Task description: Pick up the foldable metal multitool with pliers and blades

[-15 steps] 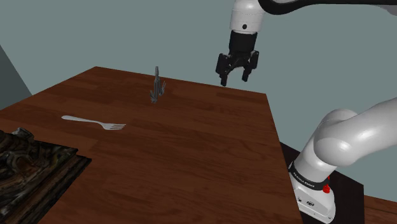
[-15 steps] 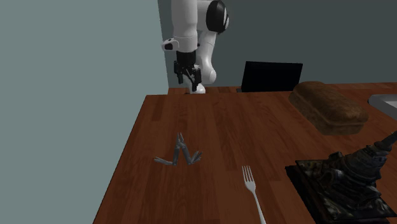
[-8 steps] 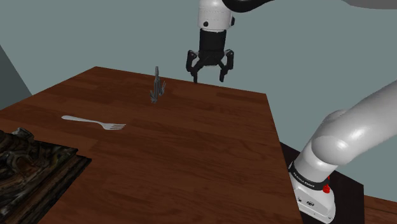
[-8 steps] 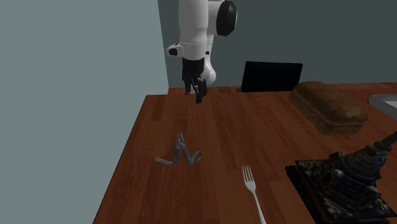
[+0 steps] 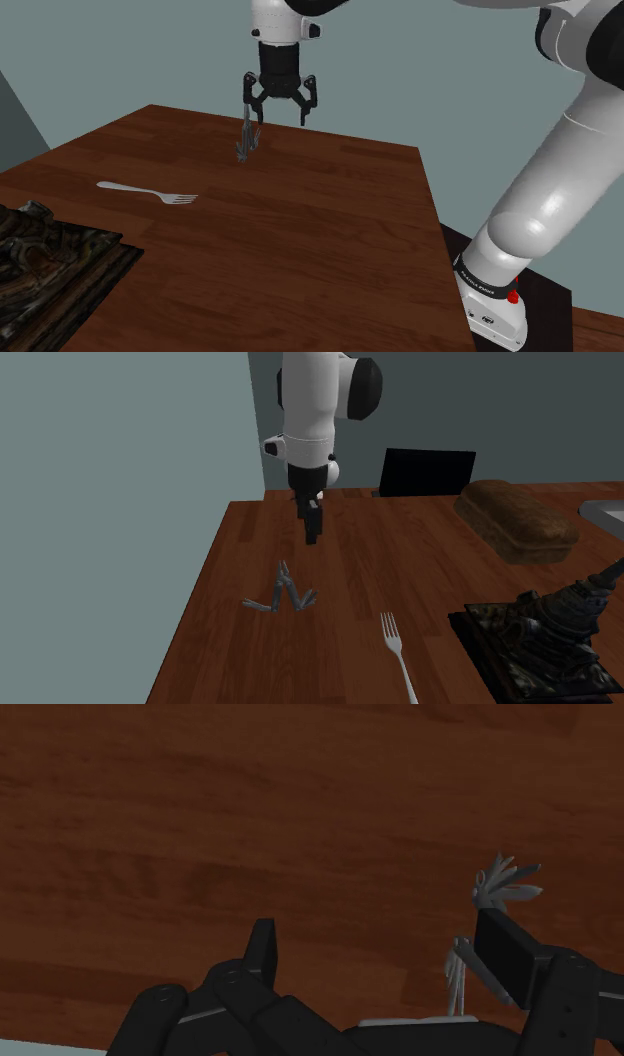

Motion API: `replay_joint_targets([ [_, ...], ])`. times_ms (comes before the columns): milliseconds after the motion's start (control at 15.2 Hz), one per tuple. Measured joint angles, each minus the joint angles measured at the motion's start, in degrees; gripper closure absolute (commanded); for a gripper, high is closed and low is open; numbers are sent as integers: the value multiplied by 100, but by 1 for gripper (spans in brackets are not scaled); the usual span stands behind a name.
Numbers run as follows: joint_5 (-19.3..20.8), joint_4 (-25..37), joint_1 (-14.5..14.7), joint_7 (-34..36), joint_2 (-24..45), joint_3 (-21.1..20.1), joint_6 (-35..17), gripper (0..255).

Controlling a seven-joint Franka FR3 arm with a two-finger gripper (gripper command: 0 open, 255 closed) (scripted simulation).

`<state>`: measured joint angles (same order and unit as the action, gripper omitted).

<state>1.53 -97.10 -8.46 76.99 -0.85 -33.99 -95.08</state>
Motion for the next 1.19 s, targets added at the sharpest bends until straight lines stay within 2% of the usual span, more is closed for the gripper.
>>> replay_joint_targets([
  [264,698,1253,267,1152,1183,-88,299,0],
  [528,1379,2895,846,2080,2457,69,841,0],
  [660,1436,2964,888,2207,2580,114,804,0],
  [1056,1408,2435,786,2285,2520,126,338,0],
  [1122,1402,2387,778,2290,2508,124,303,255],
  [1188,1398,2357,772,2293,2498,123,282,255],
])
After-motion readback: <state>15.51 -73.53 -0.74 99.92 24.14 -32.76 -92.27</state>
